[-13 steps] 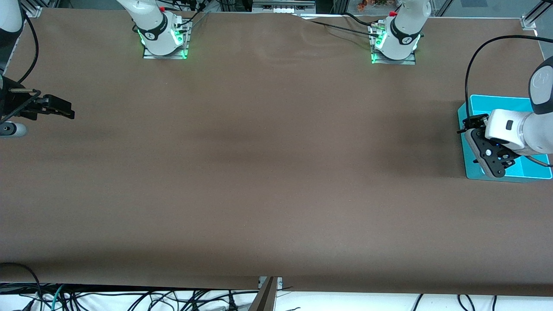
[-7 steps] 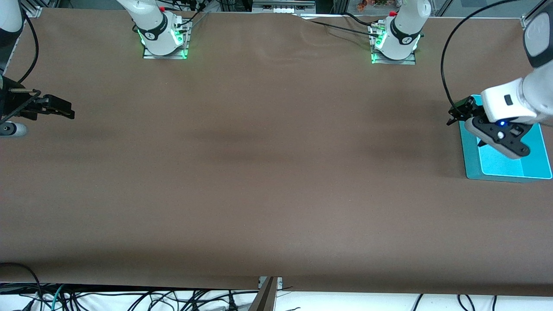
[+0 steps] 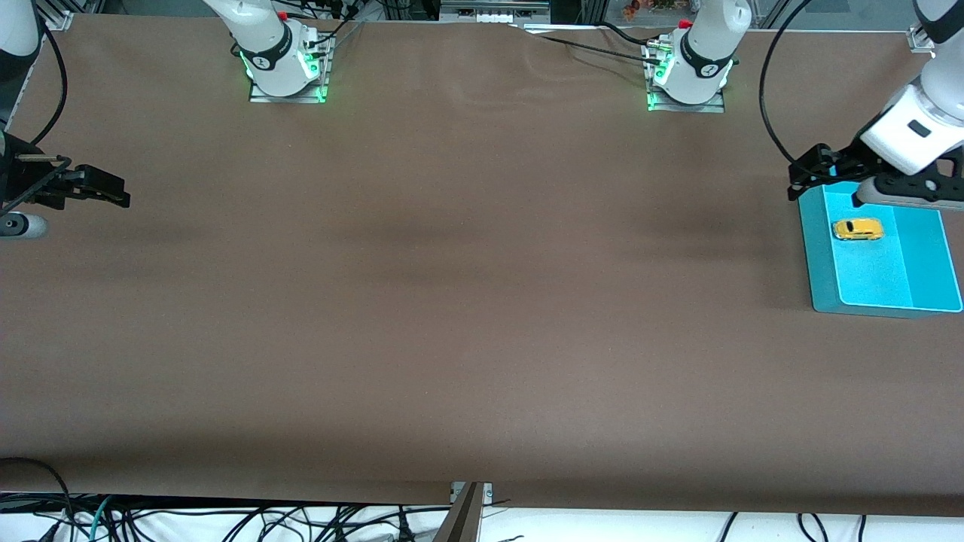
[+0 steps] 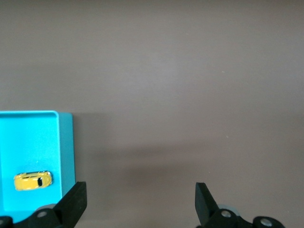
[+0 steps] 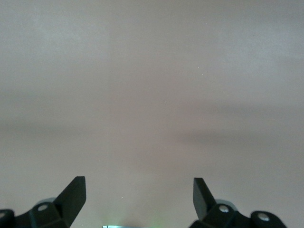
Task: Wind and store yellow beetle car
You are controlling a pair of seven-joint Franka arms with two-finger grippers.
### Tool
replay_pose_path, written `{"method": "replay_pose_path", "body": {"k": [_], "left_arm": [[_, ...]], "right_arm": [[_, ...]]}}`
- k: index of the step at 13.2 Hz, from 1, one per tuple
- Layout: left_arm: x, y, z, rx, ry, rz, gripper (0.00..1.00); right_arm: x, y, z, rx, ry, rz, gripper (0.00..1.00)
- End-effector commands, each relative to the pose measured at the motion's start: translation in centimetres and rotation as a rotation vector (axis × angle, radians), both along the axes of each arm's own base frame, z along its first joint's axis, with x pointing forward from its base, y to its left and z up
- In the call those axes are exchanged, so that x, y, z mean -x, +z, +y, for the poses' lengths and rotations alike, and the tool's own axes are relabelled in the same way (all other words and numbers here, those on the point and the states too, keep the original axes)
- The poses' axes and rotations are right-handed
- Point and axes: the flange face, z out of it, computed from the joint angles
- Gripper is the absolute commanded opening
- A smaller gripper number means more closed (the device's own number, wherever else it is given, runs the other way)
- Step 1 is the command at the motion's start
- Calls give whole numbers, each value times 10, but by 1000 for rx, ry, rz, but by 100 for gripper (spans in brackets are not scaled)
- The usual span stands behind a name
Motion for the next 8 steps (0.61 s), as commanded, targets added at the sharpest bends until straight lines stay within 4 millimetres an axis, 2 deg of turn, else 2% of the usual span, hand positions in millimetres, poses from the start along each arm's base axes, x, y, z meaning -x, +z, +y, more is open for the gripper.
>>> {"method": "replay_pose_path", "body": {"k": [1,3,6,8], "left_arm": [[1,-5,8,23,39,-1,100],[-2,-7,8,10,33,32,100],[-26,-4,8,7,27,69,100],[-28,-3,8,7,19,66,100]], "right_arm": [[-1,4,1,-12,-6,-7,100],[-1,4,1,-12,-6,-7,100],[-1,4,1,-12,-6,-7,100],[-1,4,1,-12,-6,-7,100]]}}
